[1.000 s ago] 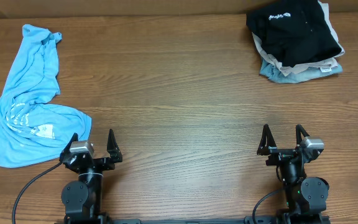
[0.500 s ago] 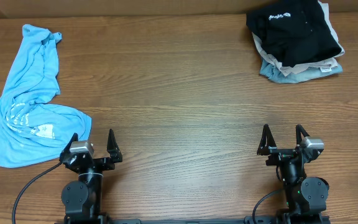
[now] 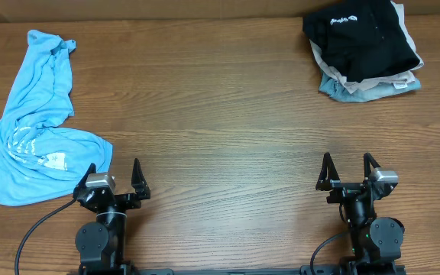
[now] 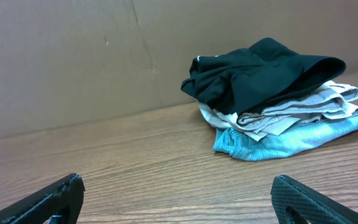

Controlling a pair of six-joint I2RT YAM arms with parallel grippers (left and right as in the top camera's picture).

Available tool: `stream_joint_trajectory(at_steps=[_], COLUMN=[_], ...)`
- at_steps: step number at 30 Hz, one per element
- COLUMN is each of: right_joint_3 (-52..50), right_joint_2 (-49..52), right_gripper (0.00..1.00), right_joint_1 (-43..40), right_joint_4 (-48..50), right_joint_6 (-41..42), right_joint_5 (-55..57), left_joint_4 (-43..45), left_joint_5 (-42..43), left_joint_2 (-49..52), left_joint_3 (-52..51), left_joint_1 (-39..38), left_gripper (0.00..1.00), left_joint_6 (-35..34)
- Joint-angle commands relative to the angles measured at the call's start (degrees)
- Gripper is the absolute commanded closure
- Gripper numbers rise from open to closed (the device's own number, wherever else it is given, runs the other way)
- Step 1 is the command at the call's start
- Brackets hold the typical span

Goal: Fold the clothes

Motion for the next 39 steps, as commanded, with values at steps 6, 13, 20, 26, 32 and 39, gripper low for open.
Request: stream_joint_trajectory(at_steps=[6,13,20,26,32,39], right_joint_3=[-0.6,-0.6,-0.6,-0.6,-0.6,-0.6], right_joint_2=[-0.6,-0.6,-0.6,-0.6,-0.6,-0.6], right_gripper=[0.00,0.00,0.00,0.00,0.00,0.00], right_joint_1=[-0.3,-0.3,-0.3,-0.3,-0.2,-0.2], right_joint_4=[0.2,0.2,0.2,2.4,5.4,20.0], right_joint_6=[0.0,0.0,-0.1,-0.1,0.0,1.2], right_joint_5=[0.7,0.7,0.8,0.8,-2.4,-17.5], left_joint_4=[0.0,0.0,0.0,0.4,0.2,3.3], left_joint_5=[0.8,0.8,0.8,-3.1,-1.3,11.0], left_joint_2=[-0.5,-0.5,-0.5,-0.5,-0.5,-0.5], left_joint_3=[-0.2,-0.2,-0.2,-0.2,-0.2,1.8], left_joint_1=[0.5,0.5,0.5,0.6,0.5,0.5], left_gripper=[0.00,0.00,0.00,0.00,0.00,0.00], left_joint_6=[1.1,1.1,1.1,1.1,0.6,0.6])
